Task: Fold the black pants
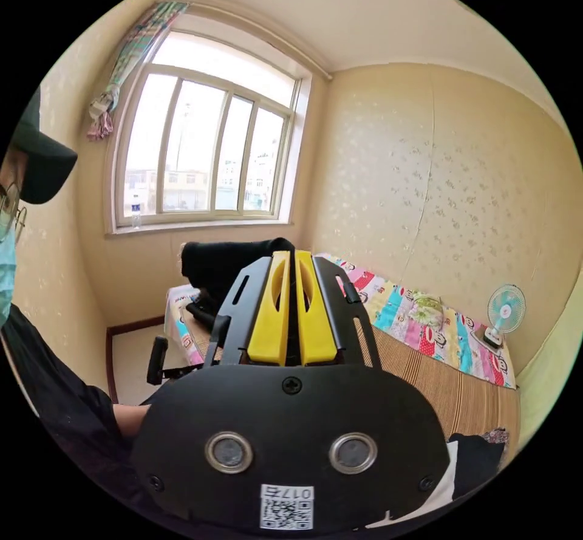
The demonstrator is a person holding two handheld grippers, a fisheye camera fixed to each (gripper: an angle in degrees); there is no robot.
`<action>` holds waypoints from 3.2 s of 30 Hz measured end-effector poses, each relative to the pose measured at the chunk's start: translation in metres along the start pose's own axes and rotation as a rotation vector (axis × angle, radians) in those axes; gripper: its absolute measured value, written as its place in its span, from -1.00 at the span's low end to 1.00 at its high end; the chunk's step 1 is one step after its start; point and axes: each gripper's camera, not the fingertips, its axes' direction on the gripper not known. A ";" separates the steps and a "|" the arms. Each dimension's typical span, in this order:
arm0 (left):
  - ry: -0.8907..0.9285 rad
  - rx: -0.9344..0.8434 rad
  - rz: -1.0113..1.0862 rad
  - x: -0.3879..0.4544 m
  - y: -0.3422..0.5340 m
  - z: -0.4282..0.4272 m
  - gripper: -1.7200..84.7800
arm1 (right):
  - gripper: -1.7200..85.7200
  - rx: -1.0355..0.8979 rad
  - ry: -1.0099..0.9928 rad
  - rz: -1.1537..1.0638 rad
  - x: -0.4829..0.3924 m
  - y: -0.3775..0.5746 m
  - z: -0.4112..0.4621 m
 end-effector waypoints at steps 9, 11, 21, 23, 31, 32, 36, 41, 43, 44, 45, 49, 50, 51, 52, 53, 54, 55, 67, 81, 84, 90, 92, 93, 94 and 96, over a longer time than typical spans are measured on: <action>0.498 0.345 0.538 0.214 -0.063 -0.089 -0.83 | -0.94 0.407 0.020 0.045 0.027 -0.017 -0.198; 0.541 0.408 0.669 0.300 -0.081 -0.119 -0.83 | -0.94 0.537 0.047 0.036 0.034 -0.032 -0.244; 0.443 0.364 0.831 0.496 -0.140 -0.103 -0.83 | -0.93 0.544 0.054 0.160 0.107 -0.140 -0.281; 0.330 0.336 0.825 0.497 -0.142 -0.058 -0.83 | -0.93 0.458 0.112 0.210 0.139 -0.148 -0.234; -0.120 0.033 0.702 0.446 -0.232 0.260 -0.80 | -0.90 0.102 0.304 0.556 0.341 -0.166 0.042; -0.226 -0.129 0.706 0.426 -0.255 0.331 -0.78 | -0.89 -0.065 0.438 0.546 0.381 -0.164 0.106; -0.409 -0.408 0.466 0.297 -0.252 0.440 -0.72 | -0.88 -0.575 0.663 0.677 0.441 -0.063 0.240; -0.466 -0.712 0.476 0.106 -0.104 0.454 -0.69 | -0.84 -0.650 0.247 0.512 0.370 0.151 0.302; -0.434 -0.805 0.465 0.067 -0.044 0.437 -0.68 | -0.82 -0.659 0.110 0.589 0.341 0.215 0.297; -0.438 -0.849 0.472 0.053 -0.009 0.424 -0.68 | -0.79 -0.658 0.038 0.622 0.319 0.247 0.289; -0.447 -0.864 0.482 0.049 0.007 0.416 -0.67 | -0.78 -0.660 0.024 0.644 0.308 0.260 0.284; -0.532 -0.883 0.590 0.053 0.098 0.352 -0.65 | -0.70 -0.700 0.043 0.682 0.231 0.309 0.237; -0.544 -0.899 0.561 0.051 0.120 0.335 -0.65 | -0.69 -0.728 0.102 0.666 0.213 0.318 0.220; -0.551 -0.862 0.551 0.054 0.128 0.323 -0.67 | -0.68 -0.744 0.130 0.664 0.204 0.323 0.212; -0.582 -0.800 0.523 0.060 0.139 0.301 -0.70 | -0.67 -0.775 0.147 0.687 0.191 0.335 0.197; -0.614 -0.785 0.475 0.064 0.147 0.286 -0.71 | -0.66 -0.805 0.087 0.741 0.181 0.347 0.185; -0.614 -0.777 0.454 0.066 0.150 0.278 -0.71 | -0.67 -0.813 0.034 0.777 0.176 0.354 0.180; -0.600 -0.763 0.414 0.070 0.153 0.265 -0.71 | -0.67 -0.771 -0.053 0.829 0.167 0.365 0.166; -0.153 -0.931 0.397 0.146 0.113 0.278 -0.67 | -0.90 -0.603 -0.285 0.911 0.178 0.379 0.070; -0.128 -1.214 0.425 0.174 0.109 0.371 -0.87 | -0.91 -0.518 -0.588 0.725 0.206 0.317 0.052; -0.020 -1.114 0.284 0.140 0.063 0.341 -0.89 | -0.89 -0.516 -0.703 0.686 0.239 0.287 0.063; 0.209 -0.933 0.031 0.073 -0.030 0.289 -0.89 | -0.61 -0.567 -0.399 0.809 0.392 0.221 0.175; 0.240 -0.918 0.011 0.056 -0.052 0.285 -0.88 | -0.58 -0.495 -0.447 1.022 0.474 0.237 0.248; 0.254 -0.914 -0.001 0.052 -0.057 0.285 -0.88 | -0.58 -0.470 -0.447 1.066 0.493 0.243 0.265; 0.284 -0.909 -0.018 0.044 -0.067 0.284 -0.88 | -0.56 -0.448 -0.400 1.156 0.527 0.259 0.294; 0.314 -0.902 -0.023 0.036 -0.081 0.282 -0.89 | -0.55 -0.441 -0.310 1.273 0.560 0.283 0.330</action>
